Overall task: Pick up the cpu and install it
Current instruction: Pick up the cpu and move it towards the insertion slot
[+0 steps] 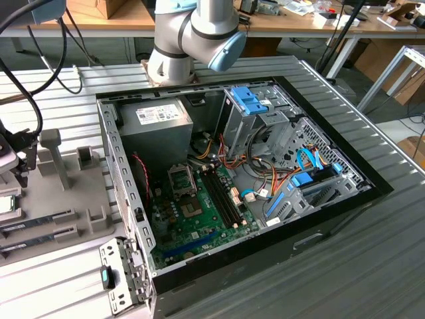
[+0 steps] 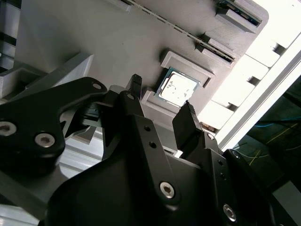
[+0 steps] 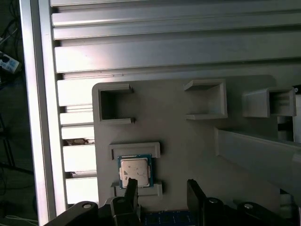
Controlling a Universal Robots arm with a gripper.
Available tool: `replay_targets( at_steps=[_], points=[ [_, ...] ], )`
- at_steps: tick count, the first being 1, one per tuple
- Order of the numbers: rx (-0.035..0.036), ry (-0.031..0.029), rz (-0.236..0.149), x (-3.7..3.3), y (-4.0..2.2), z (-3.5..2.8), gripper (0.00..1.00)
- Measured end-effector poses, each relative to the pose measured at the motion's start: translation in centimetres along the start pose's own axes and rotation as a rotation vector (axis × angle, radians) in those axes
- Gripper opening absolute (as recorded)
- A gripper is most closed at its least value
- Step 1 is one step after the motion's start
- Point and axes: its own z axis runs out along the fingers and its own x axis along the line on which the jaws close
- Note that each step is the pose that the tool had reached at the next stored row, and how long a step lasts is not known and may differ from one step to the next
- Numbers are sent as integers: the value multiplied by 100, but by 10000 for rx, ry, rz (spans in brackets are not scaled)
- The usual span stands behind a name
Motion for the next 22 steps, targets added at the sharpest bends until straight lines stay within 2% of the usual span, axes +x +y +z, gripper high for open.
replay_targets(
  at_steps=[2,7,15,22],
  points=[
    [-34,0,2,3,1,6,54],
    [-169,12,4,30,-1,31,54],
    [-185,14,5,37,-1,54,54],
    [-187,14,4,74,-3,71,54]
  ],
)
